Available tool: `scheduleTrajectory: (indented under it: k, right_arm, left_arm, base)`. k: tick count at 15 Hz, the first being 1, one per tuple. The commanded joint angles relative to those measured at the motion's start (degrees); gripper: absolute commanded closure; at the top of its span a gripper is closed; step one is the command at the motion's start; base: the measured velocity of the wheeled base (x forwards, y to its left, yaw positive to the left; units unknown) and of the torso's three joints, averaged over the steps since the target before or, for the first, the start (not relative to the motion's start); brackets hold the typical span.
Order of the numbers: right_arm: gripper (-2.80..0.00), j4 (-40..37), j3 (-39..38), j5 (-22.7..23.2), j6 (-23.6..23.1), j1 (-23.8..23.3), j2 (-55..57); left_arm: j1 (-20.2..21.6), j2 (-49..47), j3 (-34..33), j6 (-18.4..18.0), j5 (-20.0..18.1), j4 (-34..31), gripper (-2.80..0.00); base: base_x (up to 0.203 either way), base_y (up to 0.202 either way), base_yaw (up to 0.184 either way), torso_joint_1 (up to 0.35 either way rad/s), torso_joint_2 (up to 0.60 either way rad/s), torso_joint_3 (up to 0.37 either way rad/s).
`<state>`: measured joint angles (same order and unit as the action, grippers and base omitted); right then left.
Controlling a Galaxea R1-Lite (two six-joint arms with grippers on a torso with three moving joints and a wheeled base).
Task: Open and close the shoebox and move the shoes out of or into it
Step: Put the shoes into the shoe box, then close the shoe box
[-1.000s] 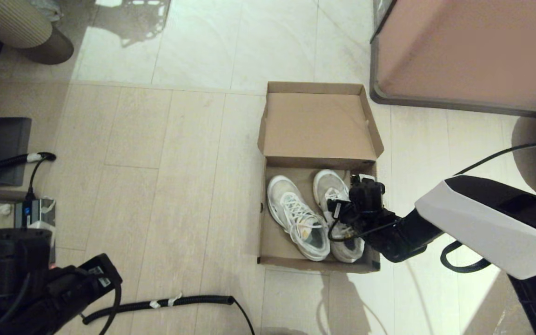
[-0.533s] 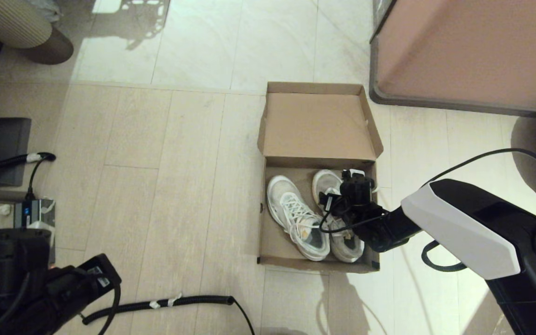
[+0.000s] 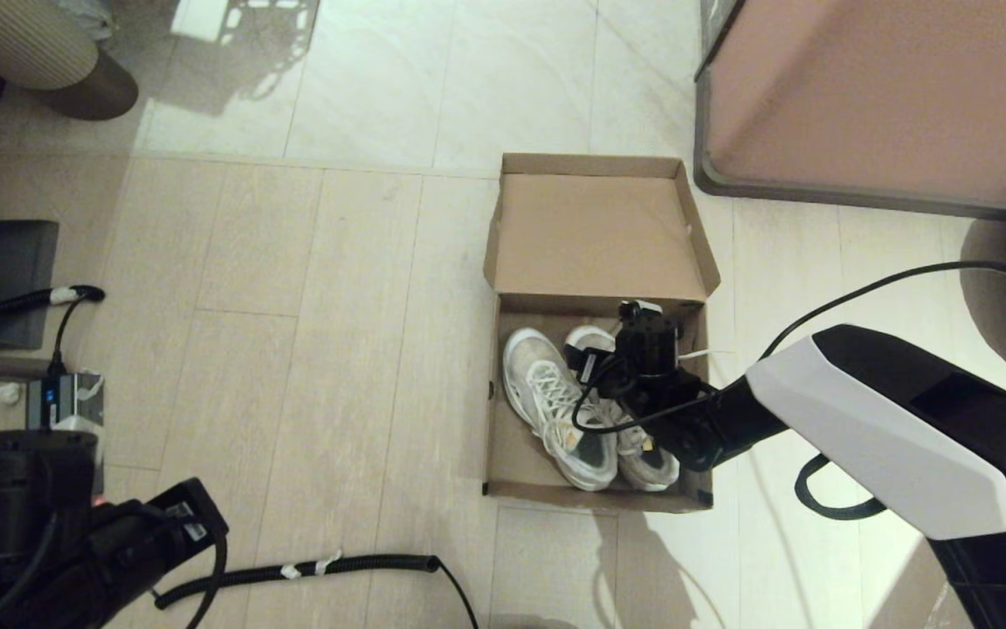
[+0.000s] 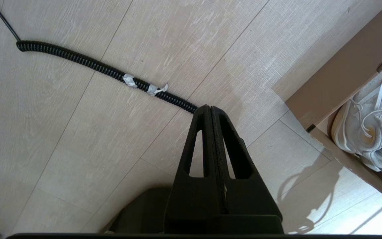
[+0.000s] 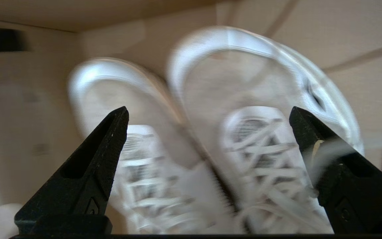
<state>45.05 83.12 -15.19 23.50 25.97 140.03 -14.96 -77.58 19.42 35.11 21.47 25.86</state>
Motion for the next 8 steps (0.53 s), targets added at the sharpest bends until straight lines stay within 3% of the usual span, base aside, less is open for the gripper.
scheduleTrajectory:
  k: [1,8]
  right_arm:
    - [-2.80,0.3,-1.2,-0.3,0.2,1.4,-4.2]
    - [-2.80,-4.1,-4.1,-1.4,-0.7,2.4,-12.4]
  left_arm:
    - [0.0,0.0,0.0,0.2,0.2,0.3,0.00]
    - [0.1,0.7,-0.5,0.3,-0.1,0.3,0.00]
  base:
    - [0.000,0.000,0.000,0.000,0.00,0.000]
    - [0.000,0.000,0.000,0.000,0.00,0.000]
